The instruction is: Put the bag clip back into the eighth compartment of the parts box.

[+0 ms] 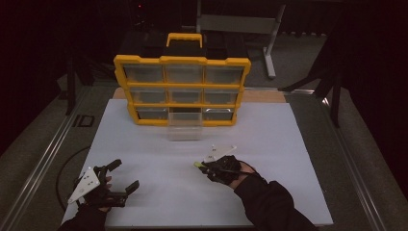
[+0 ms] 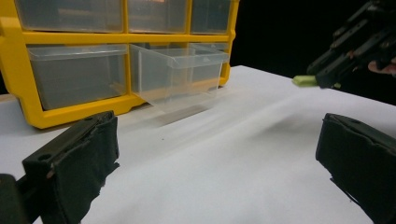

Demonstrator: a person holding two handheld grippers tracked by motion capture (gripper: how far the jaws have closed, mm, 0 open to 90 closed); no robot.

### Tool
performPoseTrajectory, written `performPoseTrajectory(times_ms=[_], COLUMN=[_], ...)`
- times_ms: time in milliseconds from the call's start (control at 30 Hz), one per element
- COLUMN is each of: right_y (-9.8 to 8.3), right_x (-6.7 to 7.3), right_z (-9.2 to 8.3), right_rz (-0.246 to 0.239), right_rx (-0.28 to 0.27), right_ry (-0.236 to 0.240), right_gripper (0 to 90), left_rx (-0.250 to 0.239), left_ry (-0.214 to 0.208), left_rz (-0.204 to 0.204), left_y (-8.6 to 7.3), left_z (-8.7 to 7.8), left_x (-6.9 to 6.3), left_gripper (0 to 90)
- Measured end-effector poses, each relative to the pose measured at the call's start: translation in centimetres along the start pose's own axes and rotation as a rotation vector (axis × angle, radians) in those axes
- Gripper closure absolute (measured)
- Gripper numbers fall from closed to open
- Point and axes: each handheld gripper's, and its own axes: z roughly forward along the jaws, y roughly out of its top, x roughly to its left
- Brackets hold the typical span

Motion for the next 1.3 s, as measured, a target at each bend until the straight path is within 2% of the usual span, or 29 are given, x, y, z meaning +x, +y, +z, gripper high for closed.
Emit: performPoseTrajectory(times_ms=[700,867,1067,1300], right_y=[3.9,5.2,6.4,7.7], right_x=[-2.5,-3.2,-3.9,-5.1], right_z=[-2.9,-3.1,-3.2,-3.1], right_rz=[-0.01,-0.012,-0.03,-0.027], right_rx=[-0.064,-0.083,-0.082,-0.081], right_ry=[-0.015,-0.023,-0.038,-0.052], right_gripper=[78.3,78.3,78.3,78.2], left_rx=[0.003,0.004,0.003,0.005], left_ry=[0.0,-0.001,-0.002,-0.003], left_rz=[0.003,0.005,0.005,0.004], left_y=[0.0,0.0,0.0,-0.1], left_z=[0.0,0.0,0.0,0.1], left_x=[0.0,0.0,0.0,0.0], left_gripper=[0.0,0.0,0.0,0.0])
